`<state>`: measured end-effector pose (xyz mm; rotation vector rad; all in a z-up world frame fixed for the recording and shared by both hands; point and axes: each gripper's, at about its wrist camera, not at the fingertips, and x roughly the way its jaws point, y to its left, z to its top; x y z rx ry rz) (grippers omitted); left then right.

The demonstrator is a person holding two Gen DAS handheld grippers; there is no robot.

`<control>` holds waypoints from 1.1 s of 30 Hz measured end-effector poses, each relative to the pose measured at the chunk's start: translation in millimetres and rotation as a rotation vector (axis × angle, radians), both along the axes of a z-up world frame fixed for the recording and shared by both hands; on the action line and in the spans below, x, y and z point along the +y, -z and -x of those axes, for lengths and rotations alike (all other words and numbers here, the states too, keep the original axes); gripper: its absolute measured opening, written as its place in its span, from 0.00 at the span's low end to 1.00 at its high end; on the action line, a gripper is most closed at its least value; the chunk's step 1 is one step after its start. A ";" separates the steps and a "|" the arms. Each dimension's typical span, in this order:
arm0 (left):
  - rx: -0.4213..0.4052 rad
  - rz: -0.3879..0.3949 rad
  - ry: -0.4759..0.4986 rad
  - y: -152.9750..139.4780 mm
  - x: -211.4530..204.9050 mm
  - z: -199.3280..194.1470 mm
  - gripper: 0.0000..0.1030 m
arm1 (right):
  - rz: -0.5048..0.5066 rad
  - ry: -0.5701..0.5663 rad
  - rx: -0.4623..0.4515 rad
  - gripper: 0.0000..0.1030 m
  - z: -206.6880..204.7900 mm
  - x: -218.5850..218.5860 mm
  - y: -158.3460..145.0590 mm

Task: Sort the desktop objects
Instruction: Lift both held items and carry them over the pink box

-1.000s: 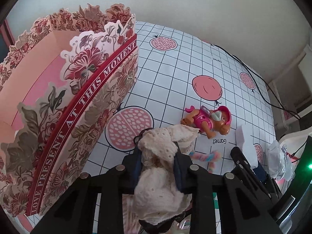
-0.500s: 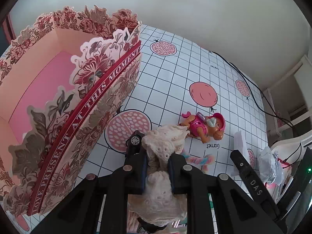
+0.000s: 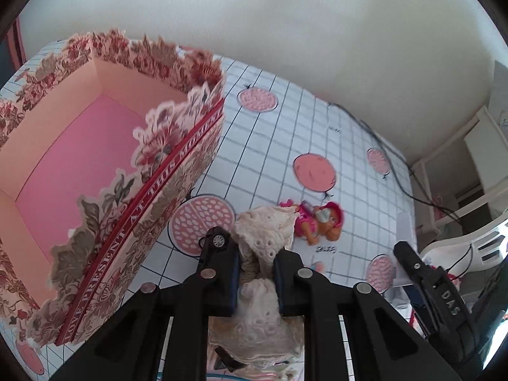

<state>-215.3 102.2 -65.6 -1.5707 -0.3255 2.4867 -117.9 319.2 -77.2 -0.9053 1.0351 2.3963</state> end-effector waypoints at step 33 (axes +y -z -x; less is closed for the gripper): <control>0.287 -0.171 -0.100 -119.6 -70.7 -28.2 0.18 | -0.218 -0.101 0.311 0.60 -16.1 -85.5 -145.0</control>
